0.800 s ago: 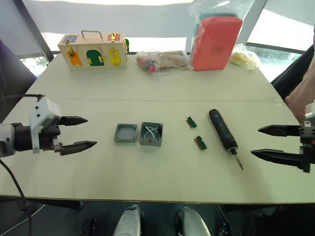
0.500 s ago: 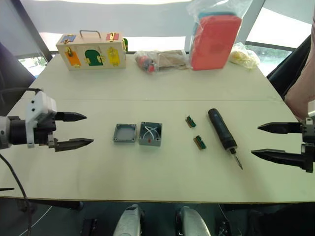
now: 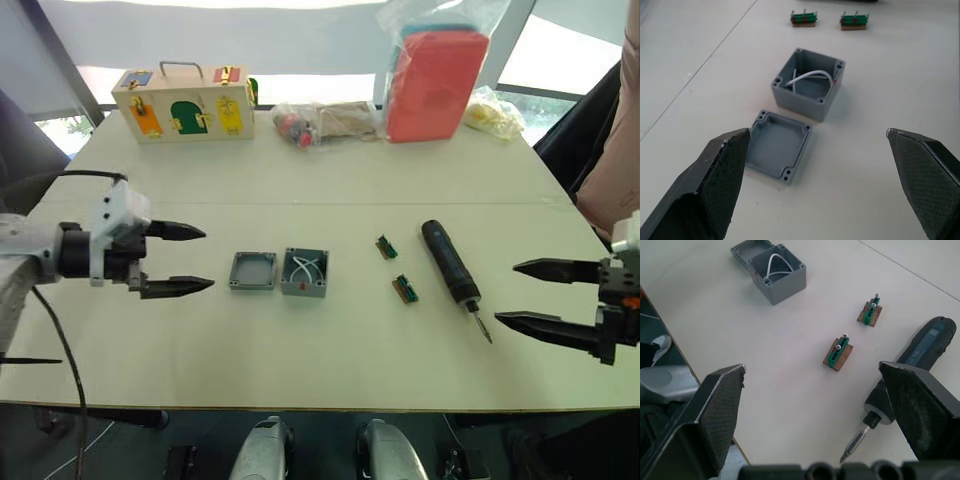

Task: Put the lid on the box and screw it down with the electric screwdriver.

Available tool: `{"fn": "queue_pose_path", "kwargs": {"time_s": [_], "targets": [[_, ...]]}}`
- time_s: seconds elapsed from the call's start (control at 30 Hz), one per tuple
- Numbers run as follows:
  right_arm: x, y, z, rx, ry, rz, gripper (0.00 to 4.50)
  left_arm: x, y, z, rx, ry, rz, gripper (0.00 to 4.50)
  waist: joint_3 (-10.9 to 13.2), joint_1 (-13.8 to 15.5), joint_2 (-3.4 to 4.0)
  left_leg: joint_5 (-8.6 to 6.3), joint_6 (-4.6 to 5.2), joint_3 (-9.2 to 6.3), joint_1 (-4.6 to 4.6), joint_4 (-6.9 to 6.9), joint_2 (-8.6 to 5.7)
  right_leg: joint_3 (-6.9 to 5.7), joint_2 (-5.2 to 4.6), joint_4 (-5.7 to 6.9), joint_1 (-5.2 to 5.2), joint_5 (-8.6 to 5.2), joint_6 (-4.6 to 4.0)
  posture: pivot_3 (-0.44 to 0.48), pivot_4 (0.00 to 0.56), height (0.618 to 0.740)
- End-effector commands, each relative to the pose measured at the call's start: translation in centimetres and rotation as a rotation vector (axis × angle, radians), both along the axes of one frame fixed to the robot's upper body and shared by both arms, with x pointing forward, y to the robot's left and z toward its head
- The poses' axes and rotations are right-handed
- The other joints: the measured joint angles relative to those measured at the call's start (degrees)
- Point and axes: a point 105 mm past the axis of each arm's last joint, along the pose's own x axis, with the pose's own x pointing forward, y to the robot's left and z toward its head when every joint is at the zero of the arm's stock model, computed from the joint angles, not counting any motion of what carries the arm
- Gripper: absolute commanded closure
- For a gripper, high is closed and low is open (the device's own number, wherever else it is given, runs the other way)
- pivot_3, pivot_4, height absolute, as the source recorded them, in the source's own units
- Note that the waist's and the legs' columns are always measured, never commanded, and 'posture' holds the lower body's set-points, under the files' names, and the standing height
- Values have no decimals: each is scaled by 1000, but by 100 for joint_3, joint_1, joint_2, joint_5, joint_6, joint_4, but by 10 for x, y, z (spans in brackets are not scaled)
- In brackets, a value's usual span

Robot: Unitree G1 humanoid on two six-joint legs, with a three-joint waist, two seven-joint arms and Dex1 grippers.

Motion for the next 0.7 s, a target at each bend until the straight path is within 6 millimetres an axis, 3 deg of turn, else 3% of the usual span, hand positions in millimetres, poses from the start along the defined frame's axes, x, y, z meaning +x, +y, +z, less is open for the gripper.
{"fn": "queue_pose_path", "kwargs": {"time_s": [0.03,0.13,0.3,0.5,0.7], "targets": [[0,10,8,1,-64,15,0,7,-20,0,41,-71,-103,31,1,-17,-2,0,0,0,0,1,0,0,0,0,0,0,0,0,150,730],[6,33,1,36,-109,47,0,23,-60,-19,83,-99,-271,31,-4,32,-9,0,1,-6,3,9,-12,-5,2,2,12,1,1,0,150,730],[11,56,-16,128,-97,27,0,38,-90,-39,140,-102,-413,31,0,-47,-22,-1,5,-3,-4,17,-20,3,3,1,6,11,19,0,150,730],[17,74,-35,127,-99,4,0,49,-102,-58,226,-99,-495,31,1,-37,-23,-7,16,-3,-3,17,-17,3,6,10,-1,14,24,0,150,730],[18,82,-38,142,-112,-1,0,51,-104,-66,250,-79,-527,31,1,-26,-23,-7,17,-3,-4,20,-14,3,5,10,0,13,23,0,150,730]]}}
